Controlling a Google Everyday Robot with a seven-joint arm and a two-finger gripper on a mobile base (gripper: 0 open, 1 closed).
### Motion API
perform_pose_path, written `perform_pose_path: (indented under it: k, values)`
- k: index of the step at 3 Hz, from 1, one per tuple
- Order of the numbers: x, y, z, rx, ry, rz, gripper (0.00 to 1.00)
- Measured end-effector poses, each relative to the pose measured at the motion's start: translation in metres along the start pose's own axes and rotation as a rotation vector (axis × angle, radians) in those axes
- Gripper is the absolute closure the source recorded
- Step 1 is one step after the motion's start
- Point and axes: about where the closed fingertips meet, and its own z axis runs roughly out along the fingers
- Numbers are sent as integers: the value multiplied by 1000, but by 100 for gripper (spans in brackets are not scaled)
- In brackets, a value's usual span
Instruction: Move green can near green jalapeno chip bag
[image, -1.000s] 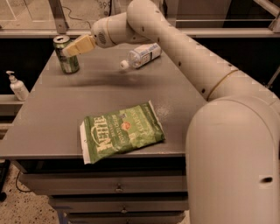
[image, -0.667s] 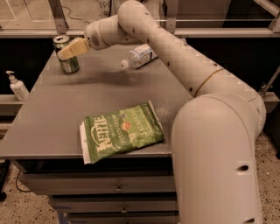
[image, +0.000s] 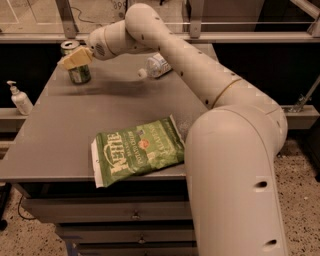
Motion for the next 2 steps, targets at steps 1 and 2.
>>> perform_pose_path:
  k: [1,2]
  values:
    - [-2,9,3,-20,-10,4,41]
    - [0,17,4,-33,-12,11,64]
